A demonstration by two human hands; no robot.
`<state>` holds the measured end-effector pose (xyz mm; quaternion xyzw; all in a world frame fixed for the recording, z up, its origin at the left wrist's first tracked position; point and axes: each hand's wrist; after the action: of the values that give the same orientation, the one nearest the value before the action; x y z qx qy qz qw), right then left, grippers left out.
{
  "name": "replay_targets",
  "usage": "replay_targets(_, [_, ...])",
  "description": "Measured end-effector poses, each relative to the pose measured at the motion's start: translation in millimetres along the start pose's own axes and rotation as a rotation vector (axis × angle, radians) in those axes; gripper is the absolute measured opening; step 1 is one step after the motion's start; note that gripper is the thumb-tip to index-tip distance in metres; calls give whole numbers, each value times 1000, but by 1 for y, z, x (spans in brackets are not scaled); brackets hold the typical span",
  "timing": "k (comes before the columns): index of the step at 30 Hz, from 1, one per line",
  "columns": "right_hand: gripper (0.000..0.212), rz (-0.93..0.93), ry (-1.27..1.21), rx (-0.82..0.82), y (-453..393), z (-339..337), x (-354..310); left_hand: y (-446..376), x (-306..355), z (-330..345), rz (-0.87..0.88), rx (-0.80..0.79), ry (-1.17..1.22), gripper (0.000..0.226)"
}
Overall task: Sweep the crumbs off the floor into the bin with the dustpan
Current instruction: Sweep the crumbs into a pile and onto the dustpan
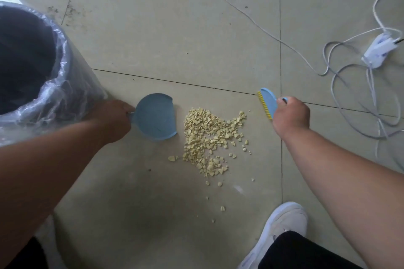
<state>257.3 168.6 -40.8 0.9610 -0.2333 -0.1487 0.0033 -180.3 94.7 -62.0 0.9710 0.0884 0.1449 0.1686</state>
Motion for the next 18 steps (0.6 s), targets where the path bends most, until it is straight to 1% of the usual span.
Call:
replay_targets(2, [32, 32, 5, -20, 4, 0, 6, -1, 5, -1, 19, 2, -51, 22])
replay_targets(6, [31, 26, -33, -55, 21, 11, 3, 1, 11, -1, 8, -22, -69, 22])
replay_targets(8, [31, 17, -36, -76, 32, 18, -4, 2, 12, -1, 0, -36, -56, 25])
replay_targets(13, [31, -49, -21, -141, 59, 29, -29, 7, 17, -1, -30, -46, -25, 28])
replay_targets(15, [36, -76, -30, -154, 69, 34, -39, 8, 18, 0, -47, -55, 9, 30])
replay_targets(18, [39, -129, -48, -177, 85, 40, -51, 10, 17, 2, -15, -80, 6, 30])
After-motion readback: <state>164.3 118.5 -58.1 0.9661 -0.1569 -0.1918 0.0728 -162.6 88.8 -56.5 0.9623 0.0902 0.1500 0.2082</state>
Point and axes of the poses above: each hand's wrist, its own y-axis away from the middle knuckle, its own z-axis out of the palm, x = y × z, and after that the axes turned 7 degrees about x, right-handed
